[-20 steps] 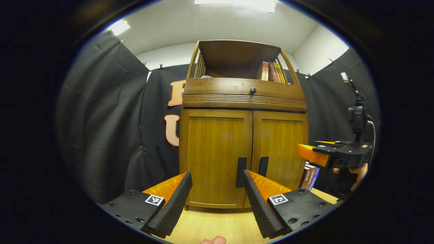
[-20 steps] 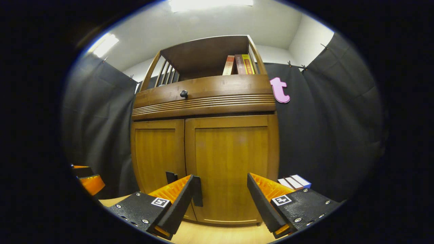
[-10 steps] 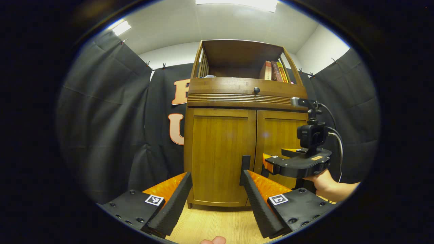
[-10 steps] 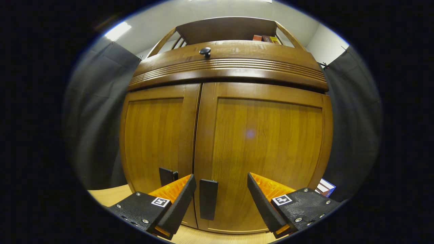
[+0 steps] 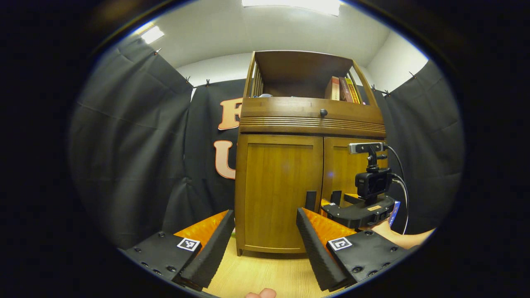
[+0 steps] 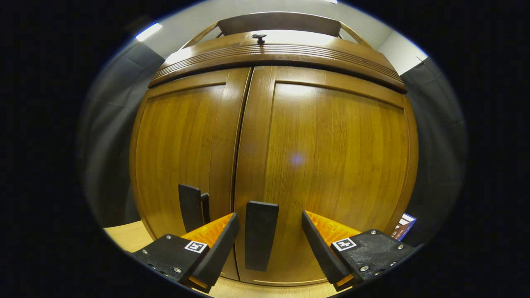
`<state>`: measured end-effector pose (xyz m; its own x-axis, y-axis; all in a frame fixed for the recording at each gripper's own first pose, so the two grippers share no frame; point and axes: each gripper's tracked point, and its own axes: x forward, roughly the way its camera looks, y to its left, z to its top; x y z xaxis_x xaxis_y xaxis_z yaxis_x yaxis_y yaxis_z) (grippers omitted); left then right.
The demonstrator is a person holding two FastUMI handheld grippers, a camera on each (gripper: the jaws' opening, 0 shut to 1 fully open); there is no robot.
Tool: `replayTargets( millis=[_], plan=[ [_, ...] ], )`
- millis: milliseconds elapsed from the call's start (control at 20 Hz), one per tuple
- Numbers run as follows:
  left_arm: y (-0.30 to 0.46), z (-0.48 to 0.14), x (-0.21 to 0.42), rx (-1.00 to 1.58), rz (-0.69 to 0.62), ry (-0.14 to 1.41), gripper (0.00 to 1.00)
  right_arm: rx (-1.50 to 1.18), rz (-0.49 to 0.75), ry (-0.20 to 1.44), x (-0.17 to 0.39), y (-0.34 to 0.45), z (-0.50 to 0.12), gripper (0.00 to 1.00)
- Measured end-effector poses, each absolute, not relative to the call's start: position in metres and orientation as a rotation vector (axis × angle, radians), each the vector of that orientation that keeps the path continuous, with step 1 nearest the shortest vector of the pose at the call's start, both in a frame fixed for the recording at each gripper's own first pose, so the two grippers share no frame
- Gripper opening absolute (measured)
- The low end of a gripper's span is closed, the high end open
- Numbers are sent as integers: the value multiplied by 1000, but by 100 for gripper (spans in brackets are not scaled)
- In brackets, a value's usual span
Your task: Open the right door of the double-door shoe cabinet with the right hand, and open the left door with the left hand.
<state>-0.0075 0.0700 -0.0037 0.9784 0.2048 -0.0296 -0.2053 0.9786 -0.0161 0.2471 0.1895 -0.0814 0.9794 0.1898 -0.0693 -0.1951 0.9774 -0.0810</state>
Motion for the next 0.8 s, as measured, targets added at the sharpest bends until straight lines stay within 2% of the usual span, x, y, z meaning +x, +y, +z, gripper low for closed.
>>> replayTargets(
  millis=[50, 100, 150, 200, 250, 300, 350, 400, 450, 500, 550, 750, 800],
  plan=[
    [71, -3, -8, -20, 205, 22, 95, -89, 186, 51, 246, 188, -83, 94],
    [72, -3, -7, -20, 204, 20, 97, -99, 176, 41, 246, 186, -83, 85],
    [73, -4, -6, -20, 203, 21, 96, -101, 172, 29, 247, 187, -82, 99],
    [74, -5, -5, -22, 202, 22, 97, -95, 172, 32, 247, 188, -83, 98],
    [75, -6, -4, -25, 201, 23, 97, -88, 172, 32, 246, 189, -83, 91],
    [74, -7, -3, -30, 195, 23, 99, -87, 172, 35, 246, 189, -84, 100],
    [73, -8, -2, -33, 190, 25, 97, -91, 176, 36, 245, 191, -84, 90],
    [73, -9, -2, -34, 186, 26, 97, -100, 180, 34, 246, 193, -85, 89],
    [73, -8, -1, -35, 182, 26, 97, -107, 185, 34, 247, 196, -85, 74],
    [73, -8, 0, -35, 178, 24, 95, -108, 191, 36, 247, 198, -86, 71],
    [73, -8, 1, -34, 175, 23, 95, -97, 197, 43, 245, 201, -88, 63],
    [74, -7, 0, -28, 171, 17, 95, -20, 210, 78, 243, 201, -97, 44],
    [75, -7, 0, -26, 171, 17, 95, 16, 222, 88, 242, 199, -97, 32]
  ],
)
